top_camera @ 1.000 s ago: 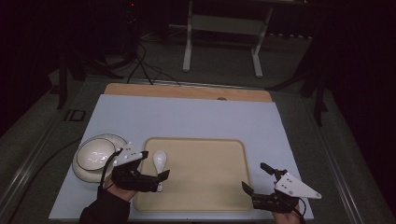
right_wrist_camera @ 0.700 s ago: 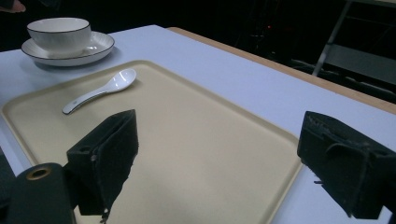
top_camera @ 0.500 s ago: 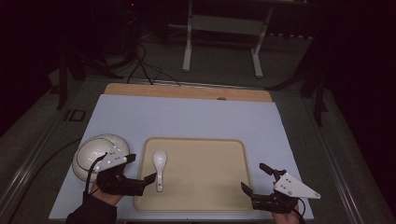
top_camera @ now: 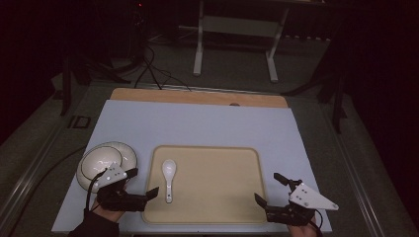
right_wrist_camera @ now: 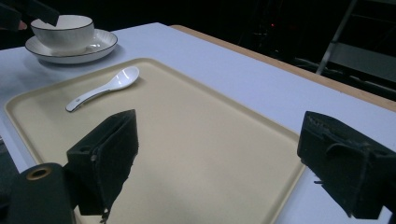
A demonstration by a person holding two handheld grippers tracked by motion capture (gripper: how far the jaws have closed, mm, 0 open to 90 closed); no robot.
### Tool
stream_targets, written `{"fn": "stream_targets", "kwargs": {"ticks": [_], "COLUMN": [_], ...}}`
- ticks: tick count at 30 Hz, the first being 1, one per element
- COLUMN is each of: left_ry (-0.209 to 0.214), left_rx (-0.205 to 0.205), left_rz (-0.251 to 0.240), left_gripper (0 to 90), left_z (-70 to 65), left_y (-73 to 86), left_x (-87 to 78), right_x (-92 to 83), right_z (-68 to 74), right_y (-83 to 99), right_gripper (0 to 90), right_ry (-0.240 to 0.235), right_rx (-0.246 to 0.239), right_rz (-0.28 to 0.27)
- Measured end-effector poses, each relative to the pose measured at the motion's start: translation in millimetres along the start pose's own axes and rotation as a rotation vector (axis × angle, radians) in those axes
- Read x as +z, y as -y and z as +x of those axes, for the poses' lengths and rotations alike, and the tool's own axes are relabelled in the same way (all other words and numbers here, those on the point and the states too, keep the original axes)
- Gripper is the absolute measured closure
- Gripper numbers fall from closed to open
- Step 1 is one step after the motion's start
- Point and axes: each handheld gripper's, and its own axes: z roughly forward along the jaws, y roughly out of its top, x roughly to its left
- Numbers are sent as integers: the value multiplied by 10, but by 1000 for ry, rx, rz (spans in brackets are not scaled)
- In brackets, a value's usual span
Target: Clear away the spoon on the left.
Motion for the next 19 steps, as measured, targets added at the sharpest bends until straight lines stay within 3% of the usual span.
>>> {"fn": "stream_targets", "kwargs": {"ticks": [6, 19], "left_ry": [-4, 2], "left_rx": [15, 14], "left_rz": [-22, -3], "left_gripper": [15, 14], "left_z": [12, -3], "left_y": [18, 72], "left_x": [19, 78], "right_x": [-10, -14], "right_z": [-11, -18], "right_y": [3, 5], "right_gripper": [125, 126], "right_ry": [-9, -12], "right_rx": [7, 8], "right_rz": [1, 5]}}
